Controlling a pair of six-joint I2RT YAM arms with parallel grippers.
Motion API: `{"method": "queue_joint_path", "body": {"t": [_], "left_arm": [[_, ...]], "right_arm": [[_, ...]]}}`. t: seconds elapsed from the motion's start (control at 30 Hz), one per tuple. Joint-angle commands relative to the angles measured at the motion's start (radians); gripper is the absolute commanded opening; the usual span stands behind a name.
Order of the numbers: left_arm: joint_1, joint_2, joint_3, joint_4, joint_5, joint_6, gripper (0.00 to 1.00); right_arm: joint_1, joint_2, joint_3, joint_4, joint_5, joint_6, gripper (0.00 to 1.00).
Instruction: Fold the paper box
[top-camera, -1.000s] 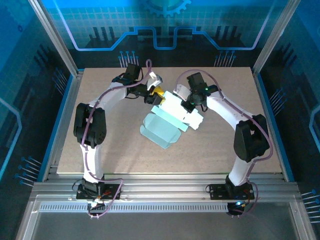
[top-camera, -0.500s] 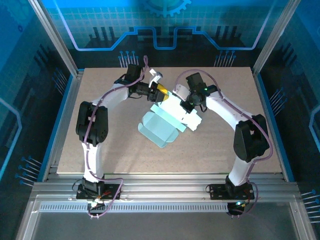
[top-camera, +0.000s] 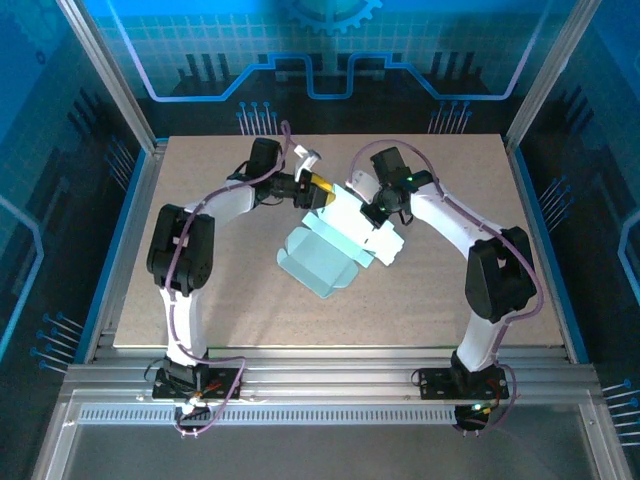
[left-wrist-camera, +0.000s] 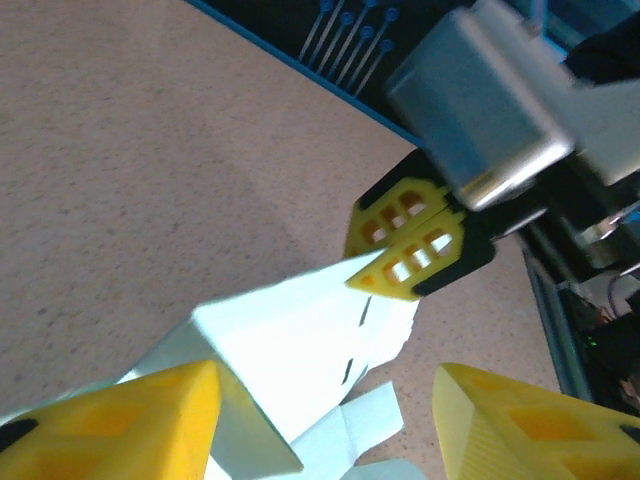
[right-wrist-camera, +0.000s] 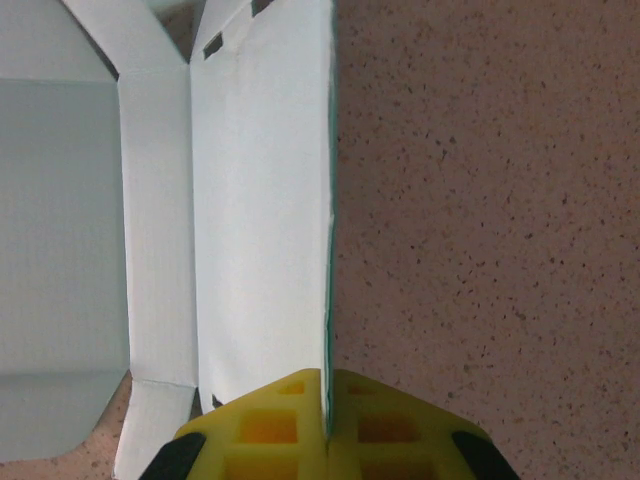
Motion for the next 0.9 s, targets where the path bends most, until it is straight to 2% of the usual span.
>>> {"method": "queue_joint_path", "body": {"t": [0.0,0.1,0.27,0.33,0.4,0.6,0.67,0.87], "left_arm": [[0.051,-0.070,-0.058,0.123,-0.061,-0.069,0.65],[0.082,-0.084,-0.091,0.197,-0.066,-0.123,0.68],[0.084,-0.067,-0.057,0.112,-0.075,-0.069,0.69],[0.080,-0.057,-0.048,0.104,-0.065,-0.073,0.67],[0.068,-0.047,-0.034,0.072,-0.063,-0.052,0.61],[0.033,-0.015,0.022,-0.051,-0.064,0.027,0.34],[0.023,-0.006,0.038,-0.078,-0.057,0.046,0.30],[-0.019,0.019,0.091,-0.145,-0.079,0.080,0.28]], "right_arm": [[0.010,-0.019,0.021,0.029,-0.031,0.027,0.00],[0.010,-0.024,0.015,0.030,-0.036,0.027,0.00],[0.009,-0.028,0.015,0.027,-0.041,0.028,0.00],[0.010,-0.028,0.017,0.027,-0.041,0.030,0.00],[0.010,-0.026,0.021,0.026,-0.044,0.033,0.00],[0.011,-0.017,0.031,0.024,-0.048,0.041,0.00],[0.013,-0.013,0.033,0.025,-0.044,0.041,0.00],[0.017,0.000,0.039,0.026,-0.040,0.048,0.00]]}}
